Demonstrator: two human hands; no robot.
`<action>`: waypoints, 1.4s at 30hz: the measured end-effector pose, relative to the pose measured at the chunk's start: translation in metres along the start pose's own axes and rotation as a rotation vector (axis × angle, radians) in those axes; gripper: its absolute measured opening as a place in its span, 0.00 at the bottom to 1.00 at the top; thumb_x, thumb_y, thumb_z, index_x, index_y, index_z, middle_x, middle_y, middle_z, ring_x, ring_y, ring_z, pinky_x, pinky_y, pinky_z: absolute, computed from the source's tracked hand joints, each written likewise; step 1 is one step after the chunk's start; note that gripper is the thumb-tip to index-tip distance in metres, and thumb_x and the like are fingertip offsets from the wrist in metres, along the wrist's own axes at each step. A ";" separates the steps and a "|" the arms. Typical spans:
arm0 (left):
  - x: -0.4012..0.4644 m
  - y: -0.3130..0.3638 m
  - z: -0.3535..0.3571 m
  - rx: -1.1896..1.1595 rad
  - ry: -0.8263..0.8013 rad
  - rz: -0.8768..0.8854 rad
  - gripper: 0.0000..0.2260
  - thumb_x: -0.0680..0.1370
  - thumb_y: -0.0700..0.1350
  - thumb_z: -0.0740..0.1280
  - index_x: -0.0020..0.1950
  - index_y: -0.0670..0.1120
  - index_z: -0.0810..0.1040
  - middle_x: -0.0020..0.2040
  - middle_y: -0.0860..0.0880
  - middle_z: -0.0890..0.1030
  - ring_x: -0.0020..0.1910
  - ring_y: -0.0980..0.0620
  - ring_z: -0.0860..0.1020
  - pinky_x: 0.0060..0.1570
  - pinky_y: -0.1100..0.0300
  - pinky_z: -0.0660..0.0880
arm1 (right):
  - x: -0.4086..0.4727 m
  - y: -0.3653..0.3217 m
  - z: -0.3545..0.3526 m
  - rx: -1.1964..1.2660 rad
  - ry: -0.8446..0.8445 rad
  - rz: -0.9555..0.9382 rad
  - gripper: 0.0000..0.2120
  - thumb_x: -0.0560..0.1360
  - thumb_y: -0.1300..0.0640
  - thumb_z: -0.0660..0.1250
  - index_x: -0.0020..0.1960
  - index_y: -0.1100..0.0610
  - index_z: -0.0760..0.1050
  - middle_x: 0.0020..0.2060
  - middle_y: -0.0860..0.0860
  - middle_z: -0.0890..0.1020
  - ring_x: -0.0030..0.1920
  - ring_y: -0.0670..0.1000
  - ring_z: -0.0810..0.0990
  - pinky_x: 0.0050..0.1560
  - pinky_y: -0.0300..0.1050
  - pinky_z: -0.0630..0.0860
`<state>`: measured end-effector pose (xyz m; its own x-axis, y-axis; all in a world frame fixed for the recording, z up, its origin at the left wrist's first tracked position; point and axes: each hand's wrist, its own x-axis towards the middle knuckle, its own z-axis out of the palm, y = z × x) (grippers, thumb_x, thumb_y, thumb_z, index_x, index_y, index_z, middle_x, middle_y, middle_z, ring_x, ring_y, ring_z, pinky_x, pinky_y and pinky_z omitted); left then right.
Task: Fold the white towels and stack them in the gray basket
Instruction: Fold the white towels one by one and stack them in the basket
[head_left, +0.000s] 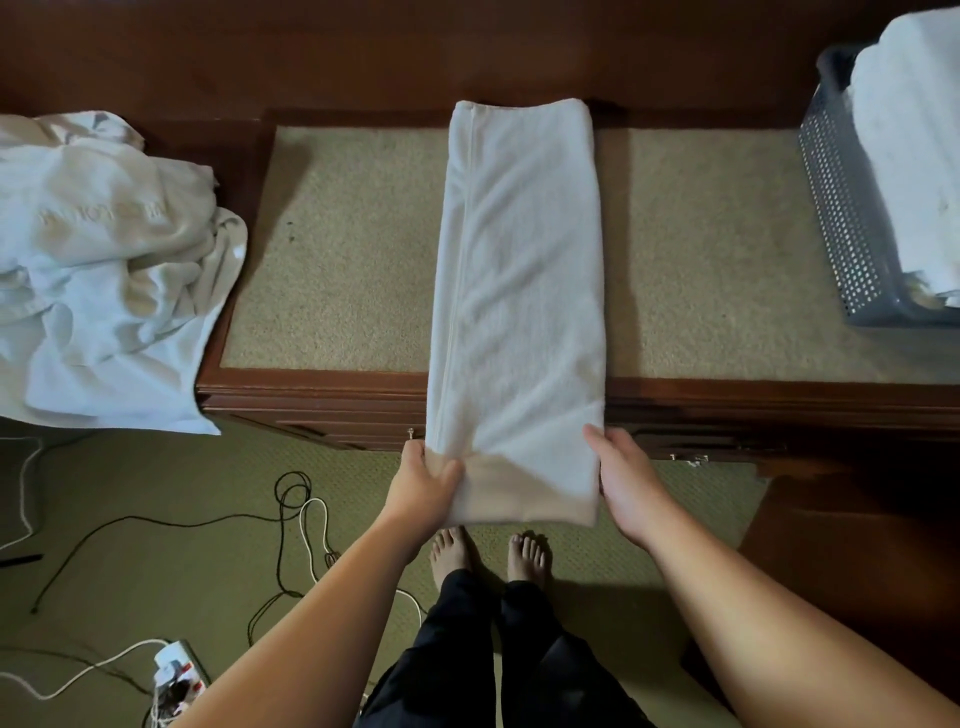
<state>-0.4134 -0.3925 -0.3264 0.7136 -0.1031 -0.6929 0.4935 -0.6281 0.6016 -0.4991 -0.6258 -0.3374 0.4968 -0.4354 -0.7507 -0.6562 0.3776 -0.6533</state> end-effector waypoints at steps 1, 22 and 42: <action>-0.005 -0.001 -0.002 -0.011 0.008 0.003 0.14 0.81 0.51 0.67 0.63 0.49 0.69 0.55 0.48 0.79 0.49 0.50 0.79 0.40 0.55 0.75 | -0.002 0.000 0.000 0.013 0.003 0.019 0.15 0.84 0.50 0.65 0.63 0.59 0.72 0.57 0.57 0.84 0.56 0.58 0.84 0.61 0.60 0.80; -0.100 0.079 -0.076 -0.383 0.009 0.223 0.13 0.81 0.38 0.64 0.54 0.52 0.86 0.55 0.43 0.81 0.42 0.48 0.83 0.40 0.56 0.82 | -0.111 -0.103 -0.041 -0.001 -0.238 0.058 0.19 0.80 0.62 0.70 0.67 0.49 0.70 0.57 0.56 0.84 0.49 0.58 0.88 0.47 0.54 0.85; 0.047 0.360 -0.214 -0.135 -0.436 0.536 0.19 0.74 0.27 0.71 0.63 0.41 0.83 0.55 0.40 0.85 0.57 0.43 0.83 0.63 0.48 0.80 | -0.046 -0.385 -0.007 0.270 -0.320 -0.281 0.20 0.69 0.71 0.61 0.58 0.64 0.81 0.44 0.59 0.85 0.38 0.51 0.83 0.41 0.45 0.84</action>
<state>-0.0960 -0.4583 -0.0575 0.6252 -0.6890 -0.3665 0.2071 -0.3062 0.9292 -0.2734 -0.7572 -0.0503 0.8103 -0.2940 -0.5069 -0.3226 0.4985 -0.8046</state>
